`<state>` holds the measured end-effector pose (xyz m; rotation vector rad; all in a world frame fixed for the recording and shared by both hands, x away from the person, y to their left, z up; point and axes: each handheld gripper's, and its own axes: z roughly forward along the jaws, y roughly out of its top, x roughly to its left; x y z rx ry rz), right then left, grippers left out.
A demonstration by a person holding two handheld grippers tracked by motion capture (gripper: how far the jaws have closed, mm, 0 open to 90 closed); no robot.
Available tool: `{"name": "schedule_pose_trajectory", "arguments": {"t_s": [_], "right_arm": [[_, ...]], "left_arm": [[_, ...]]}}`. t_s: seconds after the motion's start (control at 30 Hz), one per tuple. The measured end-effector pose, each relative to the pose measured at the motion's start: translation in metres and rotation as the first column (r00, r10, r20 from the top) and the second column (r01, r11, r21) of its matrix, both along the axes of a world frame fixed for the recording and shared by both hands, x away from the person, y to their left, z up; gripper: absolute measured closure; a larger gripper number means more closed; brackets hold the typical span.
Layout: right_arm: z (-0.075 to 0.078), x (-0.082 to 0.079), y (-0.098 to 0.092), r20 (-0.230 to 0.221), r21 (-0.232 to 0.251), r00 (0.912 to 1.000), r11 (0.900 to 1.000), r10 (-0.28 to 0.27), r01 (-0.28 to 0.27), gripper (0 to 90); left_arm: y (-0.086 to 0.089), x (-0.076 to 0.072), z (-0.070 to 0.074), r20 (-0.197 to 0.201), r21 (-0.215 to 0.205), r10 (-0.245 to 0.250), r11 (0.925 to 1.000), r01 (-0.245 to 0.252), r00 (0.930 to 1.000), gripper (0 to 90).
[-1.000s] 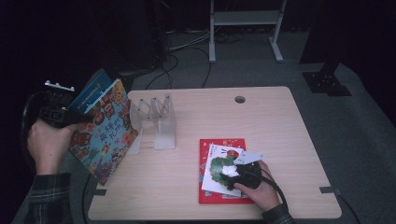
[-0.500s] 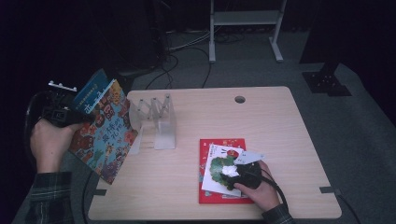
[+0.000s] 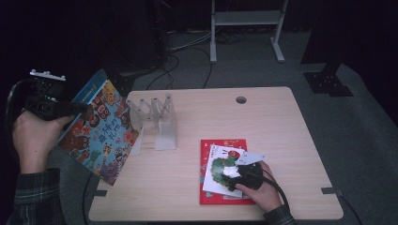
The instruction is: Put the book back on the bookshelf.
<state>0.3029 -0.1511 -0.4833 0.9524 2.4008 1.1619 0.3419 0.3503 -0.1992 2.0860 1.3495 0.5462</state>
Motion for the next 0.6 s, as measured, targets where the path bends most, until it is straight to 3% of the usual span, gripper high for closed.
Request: {"name": "schedule_pose_trajectory", "arguments": {"t_s": [0.13,0.23,0.37,0.4,0.5,0.6], "right_arm": [[0.000,0.001,-0.001,-0.004,0.000,1.0000,1.000,0.002,-0.002,15.1],[0.000,0.001,-0.002,-0.009,-0.002,1.0000,1.000,0.002,-0.002,15.1],[0.001,0.000,-0.003,-0.006,0.001,1.0000,1.000,0.004,-0.004,18.7],[0.001,-0.001,-0.003,-0.004,-0.001,1.0000,1.000,0.004,-0.004,18.8],[0.002,-0.001,-0.003,-0.005,-0.005,1.0000,1.000,0.006,-0.006,19.5],[0.002,-0.003,-0.004,-0.003,-0.011,1.0000,1.000,0.009,-0.009,19.6]], "left_arm": [[-0.018,-0.002,-0.010,-0.007,-0.010,-0.083,0.9965,0.083,0.9965,89.5],[-0.033,-0.003,-0.019,-0.017,-0.017,-0.128,0.9917,0.128,0.9916,89.7],[-0.052,-0.003,-0.030,-0.025,-0.029,-0.189,0.9816,0.189,0.9816,89.6],[-0.059,-0.002,-0.035,-0.033,-0.034,-0.215,0.9762,0.214,0.9760,89.5],[-0.071,0.000,-0.046,-0.045,-0.039,-0.242,0.9699,0.240,0.9692,88.4],[-0.084,0.002,-0.064,-0.047,-0.053,-0.272,0.9616,0.269,0.9613,77.8]]}}
